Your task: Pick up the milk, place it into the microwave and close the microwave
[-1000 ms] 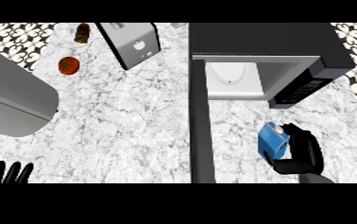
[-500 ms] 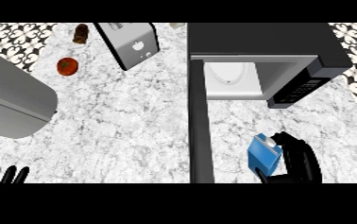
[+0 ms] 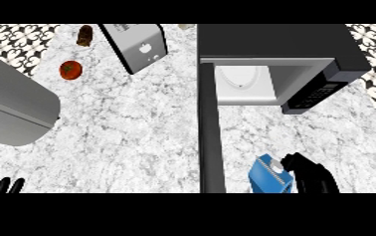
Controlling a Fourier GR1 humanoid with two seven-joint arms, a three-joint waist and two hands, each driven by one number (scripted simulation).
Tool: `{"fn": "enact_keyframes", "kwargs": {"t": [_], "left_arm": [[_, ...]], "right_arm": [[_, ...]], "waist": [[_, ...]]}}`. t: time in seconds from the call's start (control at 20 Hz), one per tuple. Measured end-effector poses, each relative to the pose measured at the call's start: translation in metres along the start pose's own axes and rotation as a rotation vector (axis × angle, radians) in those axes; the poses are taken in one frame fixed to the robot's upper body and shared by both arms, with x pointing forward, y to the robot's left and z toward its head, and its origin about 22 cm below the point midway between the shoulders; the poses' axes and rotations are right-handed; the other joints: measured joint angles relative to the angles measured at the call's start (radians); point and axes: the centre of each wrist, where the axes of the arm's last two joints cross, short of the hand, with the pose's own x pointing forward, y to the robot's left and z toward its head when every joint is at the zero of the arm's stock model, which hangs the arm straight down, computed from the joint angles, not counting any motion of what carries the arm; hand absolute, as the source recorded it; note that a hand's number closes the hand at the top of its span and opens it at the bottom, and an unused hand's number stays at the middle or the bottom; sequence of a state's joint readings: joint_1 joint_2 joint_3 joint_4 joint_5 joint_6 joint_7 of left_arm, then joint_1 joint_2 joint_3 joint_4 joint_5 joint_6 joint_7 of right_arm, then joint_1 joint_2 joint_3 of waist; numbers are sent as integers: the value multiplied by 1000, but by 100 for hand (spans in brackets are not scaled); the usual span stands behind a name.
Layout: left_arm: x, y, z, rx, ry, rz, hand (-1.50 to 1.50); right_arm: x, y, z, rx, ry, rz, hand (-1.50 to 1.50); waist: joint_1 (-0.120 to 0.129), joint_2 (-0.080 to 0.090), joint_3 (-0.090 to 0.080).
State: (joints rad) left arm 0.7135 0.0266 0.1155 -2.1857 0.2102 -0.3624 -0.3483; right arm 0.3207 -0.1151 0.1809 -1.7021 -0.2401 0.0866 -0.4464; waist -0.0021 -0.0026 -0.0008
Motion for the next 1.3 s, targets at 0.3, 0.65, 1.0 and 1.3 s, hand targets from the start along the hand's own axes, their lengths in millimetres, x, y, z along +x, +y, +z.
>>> {"fn": "enact_keyframes", "kwargs": {"t": [0.3, 0.65, 1.0, 1.3], "left_arm": [[1, 3, 2, 3, 10, 3, -150], [1, 16, 9, 19, 18, -9, -150], [3, 34, 8, 16, 21, -9, -150], [0, 49, 4, 4, 32, -11, -150]], "right_arm": [[15, 34, -22, -27, -21, 16, 150], [16, 54, -74, -75, -54, 88, 150], [-1, 44, -117, -177, -11, 214, 150], [-32, 35, -148, -233, 43, 255, 150]], "waist": [[6, 1, 0], [13, 2, 0], [15, 4, 1], [17, 5, 1]]}}
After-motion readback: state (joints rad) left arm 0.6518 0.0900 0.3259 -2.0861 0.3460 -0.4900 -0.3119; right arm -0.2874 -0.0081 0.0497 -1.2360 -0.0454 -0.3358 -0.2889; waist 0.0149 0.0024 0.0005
